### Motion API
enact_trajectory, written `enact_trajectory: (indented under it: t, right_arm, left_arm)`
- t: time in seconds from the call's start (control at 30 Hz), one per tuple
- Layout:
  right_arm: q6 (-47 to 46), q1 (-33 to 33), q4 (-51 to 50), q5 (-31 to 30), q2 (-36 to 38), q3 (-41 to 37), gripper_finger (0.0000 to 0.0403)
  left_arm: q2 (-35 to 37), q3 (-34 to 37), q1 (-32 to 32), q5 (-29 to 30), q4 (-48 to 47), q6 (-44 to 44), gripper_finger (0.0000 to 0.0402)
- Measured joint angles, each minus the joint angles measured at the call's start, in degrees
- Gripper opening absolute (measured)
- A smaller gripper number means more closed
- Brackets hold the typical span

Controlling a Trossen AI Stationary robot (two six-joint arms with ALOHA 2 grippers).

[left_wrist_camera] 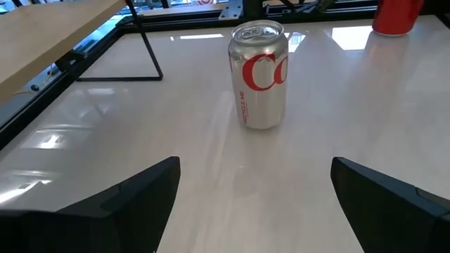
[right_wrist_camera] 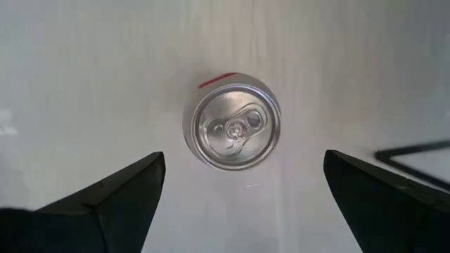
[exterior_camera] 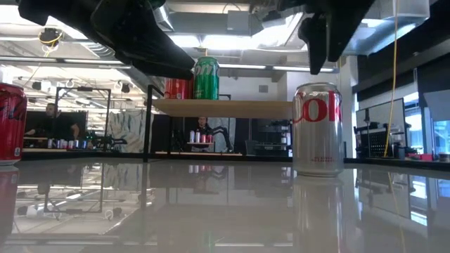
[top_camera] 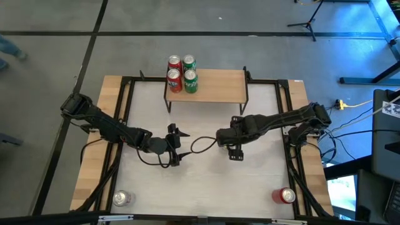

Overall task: Place canned beverage on shelf
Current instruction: Put the top silver soda can on the shelf

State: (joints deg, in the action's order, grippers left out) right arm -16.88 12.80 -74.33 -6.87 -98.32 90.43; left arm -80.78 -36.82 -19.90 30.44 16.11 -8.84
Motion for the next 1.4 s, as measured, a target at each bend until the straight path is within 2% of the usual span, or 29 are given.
enact_trajectory:
  t: [0.13,0.43,1.17,1.27,1.4]
  right_arm:
    - [-4.0,0.0,1.8,-1.6,-0.2,0.0,0.0386]
    - [-3.9,0.0,3.9,-1.7,-2.1,-0.1,0.0386]
    - [-3.3,-0.1,12.7,0.1,-2.1,-10.6,0.0384]
    - [-3.2,-0.1,14.2,0.2,-2.1,-11.5,0.0364]
    - [-2.4,-0.1,14.5,0.9,-2.0,-11.8,0.0307]
  left_arm:
    - [0.0,0.0,0.0,0.0,0.0,0.0,0.0359]
    - [0.0,0.0,0.0,-0.1,-0.1,0.0,0.0359]
    - [0.0,0.0,0.0,-0.1,0.0,0.0,0.0359]
    - [0.0,0.0,0.0,-0.1,0.0,0.0,0.0359]
    - [0.0,0.0,0.0,-0.1,0.1,0.0,0.0359]
